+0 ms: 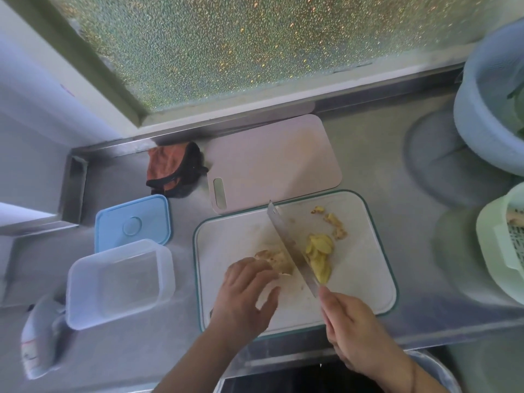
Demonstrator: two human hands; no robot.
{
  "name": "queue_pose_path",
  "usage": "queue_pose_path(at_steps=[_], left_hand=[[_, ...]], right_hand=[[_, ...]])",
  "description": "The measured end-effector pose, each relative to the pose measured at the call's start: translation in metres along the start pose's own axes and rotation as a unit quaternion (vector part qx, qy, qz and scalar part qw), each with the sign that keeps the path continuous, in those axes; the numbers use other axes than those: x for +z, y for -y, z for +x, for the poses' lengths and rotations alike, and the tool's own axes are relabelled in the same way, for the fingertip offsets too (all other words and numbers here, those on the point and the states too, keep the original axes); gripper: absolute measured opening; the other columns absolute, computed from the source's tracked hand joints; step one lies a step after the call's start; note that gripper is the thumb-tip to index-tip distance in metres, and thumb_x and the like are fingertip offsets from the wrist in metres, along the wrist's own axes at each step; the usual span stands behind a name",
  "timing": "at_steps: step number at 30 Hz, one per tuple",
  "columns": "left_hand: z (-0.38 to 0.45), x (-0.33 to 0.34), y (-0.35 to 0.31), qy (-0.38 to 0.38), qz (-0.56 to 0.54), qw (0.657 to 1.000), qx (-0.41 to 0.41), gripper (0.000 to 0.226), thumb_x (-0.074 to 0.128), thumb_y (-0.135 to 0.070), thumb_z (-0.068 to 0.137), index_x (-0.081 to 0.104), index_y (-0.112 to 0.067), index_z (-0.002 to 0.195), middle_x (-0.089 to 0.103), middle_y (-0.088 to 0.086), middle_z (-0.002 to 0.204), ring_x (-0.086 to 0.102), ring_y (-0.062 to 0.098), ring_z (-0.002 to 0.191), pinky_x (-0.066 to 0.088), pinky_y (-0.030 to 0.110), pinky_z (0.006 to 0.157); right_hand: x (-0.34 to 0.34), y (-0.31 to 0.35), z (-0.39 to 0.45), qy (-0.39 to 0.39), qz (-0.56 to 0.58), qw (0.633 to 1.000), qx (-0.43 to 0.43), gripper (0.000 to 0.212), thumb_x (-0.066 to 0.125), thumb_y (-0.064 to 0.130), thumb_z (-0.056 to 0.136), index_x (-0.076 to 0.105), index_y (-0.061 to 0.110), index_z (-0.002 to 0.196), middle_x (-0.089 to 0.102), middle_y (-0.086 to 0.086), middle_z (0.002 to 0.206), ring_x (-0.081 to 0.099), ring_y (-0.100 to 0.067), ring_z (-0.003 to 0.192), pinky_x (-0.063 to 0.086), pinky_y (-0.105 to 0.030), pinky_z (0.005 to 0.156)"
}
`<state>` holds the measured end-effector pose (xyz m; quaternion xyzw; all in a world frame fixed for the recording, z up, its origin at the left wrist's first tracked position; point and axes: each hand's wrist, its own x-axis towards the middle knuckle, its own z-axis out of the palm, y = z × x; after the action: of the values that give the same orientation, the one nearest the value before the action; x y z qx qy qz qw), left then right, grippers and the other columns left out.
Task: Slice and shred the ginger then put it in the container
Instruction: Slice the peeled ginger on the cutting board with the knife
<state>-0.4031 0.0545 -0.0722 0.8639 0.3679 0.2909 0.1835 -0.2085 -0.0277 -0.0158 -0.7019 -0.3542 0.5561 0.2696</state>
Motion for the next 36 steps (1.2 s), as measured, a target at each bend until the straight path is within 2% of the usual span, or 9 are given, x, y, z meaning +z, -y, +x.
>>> queue_pose_path(at_steps=[4, 8, 11, 15, 19, 23, 31, 36], left_hand=[[0.004, 0.015, 0.004, 0.031, 0.02, 0.999, 0.024, 0.019, 0.075, -0.026, 0.089, 0.071, -0.017, 0.105, 0.068, -0.002, 0.115, 0.062, 0.02, 0.114, 0.05, 0.035, 0.1], [0.013, 0.025, 0.01, 0.015, 0.022, 0.999, 0.035, 0.01, 0.077, -0.016, 0.089, 0.076, -0.011, 0.097, 0.07, 0.002, 0.109, 0.062, 0.023, 0.107, 0.048, 0.032, 0.098], [0.02, 0.023, 0.012, 0.012, 0.012, 0.998, 0.052, 0.008, 0.076, -0.012, 0.089, 0.076, -0.008, 0.095, 0.071, 0.004, 0.104, 0.063, 0.022, 0.1, 0.049, 0.032, 0.1], [0.024, 0.019, 0.013, 0.01, 0.007, 0.997, 0.076, 0.009, 0.079, -0.009, 0.086, 0.077, -0.005, 0.093, 0.072, 0.006, 0.1, 0.06, 0.02, 0.101, 0.047, 0.024, 0.103], [0.022, 0.02, 0.017, 0.021, 0.012, 0.996, 0.083, 0.012, 0.075, -0.012, 0.09, 0.077, -0.004, 0.099, 0.074, 0.007, 0.104, 0.062, 0.022, 0.107, 0.048, 0.026, 0.103], [0.022, 0.019, 0.017, 0.027, 0.008, 0.996, 0.082, 0.013, 0.072, -0.014, 0.092, 0.077, -0.004, 0.099, 0.074, 0.007, 0.104, 0.061, 0.021, 0.109, 0.048, 0.025, 0.104], [0.023, 0.019, 0.019, 0.023, -0.016, 0.997, 0.073, 0.016, 0.07, -0.015, 0.094, 0.077, -0.003, 0.101, 0.073, 0.007, 0.108, 0.062, 0.02, 0.112, 0.048, 0.024, 0.105], [0.022, 0.02, 0.023, 0.032, -0.034, 0.996, 0.071, 0.014, 0.071, -0.014, 0.093, 0.078, -0.005, 0.102, 0.074, 0.005, 0.112, 0.065, 0.02, 0.114, 0.051, 0.027, 0.103]], right_hand=[[0.008, -0.005, 0.006, -0.009, -0.028, 1.0, -0.007, 0.061, 0.029, 0.072, 0.078, 0.039, 0.016, 0.057, 0.039, 0.005, 0.044, 0.036, -0.006, 0.044, 0.031, -0.029, 0.052], [0.011, -0.005, 0.009, -0.004, -0.046, 0.999, -0.003, 0.062, 0.028, 0.074, 0.077, 0.038, 0.016, 0.058, 0.041, 0.005, 0.043, 0.036, -0.005, 0.044, 0.031, -0.031, 0.054], [0.008, 0.002, 0.005, -0.006, -0.07, 0.997, -0.012, 0.059, 0.027, 0.071, 0.079, 0.04, 0.017, 0.059, 0.044, 0.004, 0.046, 0.04, -0.006, 0.047, 0.037, -0.038, 0.058], [0.004, 0.012, -0.008, -0.017, -0.103, 0.994, -0.044, 0.058, 0.026, 0.067, 0.081, 0.045, 0.016, 0.061, 0.051, 0.001, 0.052, 0.049, -0.009, 0.053, 0.042, -0.031, 0.06], [0.005, 0.013, -0.014, -0.026, -0.12, 0.991, -0.048, 0.063, 0.022, 0.07, 0.078, 0.05, 0.014, 0.066, 0.055, -0.004, 0.059, 0.055, -0.01, 0.061, 0.041, -0.028, 0.061], [0.005, 0.013, -0.016, -0.033, -0.115, 0.992, -0.044, 0.066, 0.022, 0.071, 0.077, 0.053, 0.013, 0.07, 0.058, -0.007, 0.063, 0.055, -0.009, 0.064, 0.042, -0.028, 0.062], [0.004, 0.016, -0.014, -0.023, -0.123, 0.991, -0.043, 0.061, 0.02, 0.07, 0.076, 0.048, 0.018, 0.066, 0.053, -0.003, 0.058, 0.054, -0.005, 0.064, 0.04, -0.023, 0.061], [0.003, 0.016, -0.013, -0.021, -0.133, 0.99, -0.052, 0.064, 0.017, 0.068, 0.079, 0.051, 0.015, 0.069, 0.056, -0.004, 0.062, 0.054, -0.01, 0.067, 0.04, -0.023, 0.063]])
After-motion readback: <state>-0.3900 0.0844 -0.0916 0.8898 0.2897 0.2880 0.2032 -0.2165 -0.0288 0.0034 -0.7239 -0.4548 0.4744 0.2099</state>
